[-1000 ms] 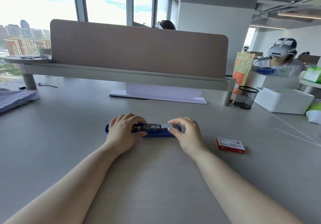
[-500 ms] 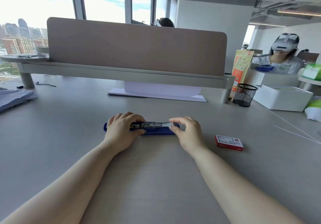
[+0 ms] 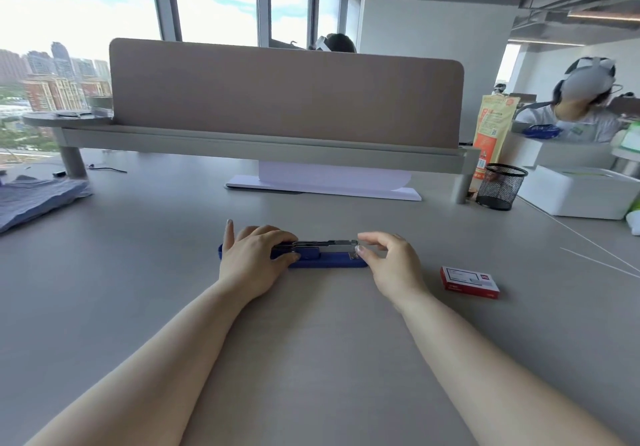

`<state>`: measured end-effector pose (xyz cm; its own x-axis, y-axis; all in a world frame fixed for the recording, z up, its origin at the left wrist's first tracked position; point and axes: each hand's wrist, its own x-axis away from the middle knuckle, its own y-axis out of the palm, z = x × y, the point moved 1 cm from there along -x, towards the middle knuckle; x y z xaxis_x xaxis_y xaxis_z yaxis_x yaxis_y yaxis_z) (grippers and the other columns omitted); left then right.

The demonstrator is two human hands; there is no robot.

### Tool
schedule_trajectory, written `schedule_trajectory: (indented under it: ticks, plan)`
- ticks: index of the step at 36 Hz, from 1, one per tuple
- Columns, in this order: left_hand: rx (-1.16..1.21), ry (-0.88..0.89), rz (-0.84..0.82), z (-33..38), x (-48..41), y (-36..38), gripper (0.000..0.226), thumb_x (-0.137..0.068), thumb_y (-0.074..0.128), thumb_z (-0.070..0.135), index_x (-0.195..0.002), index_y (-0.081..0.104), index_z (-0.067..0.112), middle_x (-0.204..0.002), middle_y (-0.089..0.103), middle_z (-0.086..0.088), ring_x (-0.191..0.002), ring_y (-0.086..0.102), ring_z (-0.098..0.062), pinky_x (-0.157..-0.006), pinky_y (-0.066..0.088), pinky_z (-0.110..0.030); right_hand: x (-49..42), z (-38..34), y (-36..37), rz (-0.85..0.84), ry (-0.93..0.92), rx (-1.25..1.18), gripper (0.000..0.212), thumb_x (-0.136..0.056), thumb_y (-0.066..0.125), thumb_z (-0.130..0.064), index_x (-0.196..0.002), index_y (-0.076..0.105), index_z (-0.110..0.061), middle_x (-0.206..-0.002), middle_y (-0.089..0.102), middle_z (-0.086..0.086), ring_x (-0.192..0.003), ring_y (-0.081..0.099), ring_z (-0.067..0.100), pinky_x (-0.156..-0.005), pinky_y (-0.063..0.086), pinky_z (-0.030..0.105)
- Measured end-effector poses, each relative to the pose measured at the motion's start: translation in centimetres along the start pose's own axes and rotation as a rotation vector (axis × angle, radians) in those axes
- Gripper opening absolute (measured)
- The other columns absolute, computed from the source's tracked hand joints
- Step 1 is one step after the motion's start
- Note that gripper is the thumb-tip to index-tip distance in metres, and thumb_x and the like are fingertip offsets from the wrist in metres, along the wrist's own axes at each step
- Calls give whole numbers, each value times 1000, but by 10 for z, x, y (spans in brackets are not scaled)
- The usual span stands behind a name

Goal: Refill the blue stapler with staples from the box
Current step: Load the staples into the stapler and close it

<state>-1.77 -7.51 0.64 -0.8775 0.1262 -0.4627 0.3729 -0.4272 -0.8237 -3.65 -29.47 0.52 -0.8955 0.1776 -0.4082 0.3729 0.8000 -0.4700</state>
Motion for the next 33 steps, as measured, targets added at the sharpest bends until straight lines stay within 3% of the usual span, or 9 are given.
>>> schedule_trajectory:
  ticks: [7,11,16,19,23,27,29,31,33]
  plan:
    - [-65,-203,-53,-14,8,-12,74,-73,50,71,-137,33,38,-147,35,5,-139,23,-27,-115,-8,-55,1,-2,2,-56,27,18,30,-83,65,-22,-113,63,-16,-116,65,2,-109,54,17,-92,39,25]
    - [-34,-369,-134,-25,14,-18,94,-69,47,77,-143,22,26,-152,28,-5,-141,23,-27,-117,-4,-54,1,-2,2,-68,40,28,31,-83,65,-22,-113,63,-16,-118,64,3,-112,54,19,-95,41,29]
    - [-31,-431,-182,-21,17,-19,103,-68,42,80,-143,17,15,-151,29,-8,-141,26,-24,-118,1,-49,3,-4,2,-82,42,28,33,-83,65,-22,-116,63,-16,-119,64,5,-111,55,20,-92,40,26]
    - [33,-439,-162,-17,16,-17,96,-73,43,76,-144,17,16,-149,31,-12,-138,28,-30,-117,14,-47,4,-5,2,-104,63,-7,34,-84,65,-21,-117,62,-16,-115,65,4,-99,56,15,-85,39,24]
    - [285,-426,-42,-7,12,-18,82,-80,50,63,-144,21,21,-152,23,-10,-136,27,-36,-112,24,-44,4,-6,2,-118,81,-32,33,-84,64,-17,-117,62,-15,-112,66,5,-94,57,13,-84,39,23]
    - [615,-344,244,0,5,-27,68,-87,55,45,-144,22,27,-156,11,-2,-141,18,-24,-115,21,-40,3,-5,2,-121,113,-68,32,-83,65,-13,-115,63,-15,-107,66,3,-94,59,14,-84,41,24]
    - [840,-350,311,7,2,-36,68,-88,51,47,-144,15,35,-151,19,8,-136,29,-17,-114,25,-37,3,-5,1,-129,142,-100,31,-84,63,-11,-115,62,-15,-106,66,1,-97,60,15,-83,42,24]
    - [1065,-375,243,13,2,-40,70,-86,45,56,-144,10,39,-138,32,21,-127,39,-5,-109,26,-31,4,-5,1,-138,164,-133,31,-85,60,-8,-116,62,-15,-105,66,0,-99,61,15,-81,43,24]
    - [1206,-367,132,16,2,-36,77,-75,45,70,-141,19,39,-137,38,19,-128,40,-6,-110,25,-31,3,-5,2,-144,166,-156,30,-86,58,-5,-115,62,-13,-100,67,-1,-95,62,15,-80,44,23]
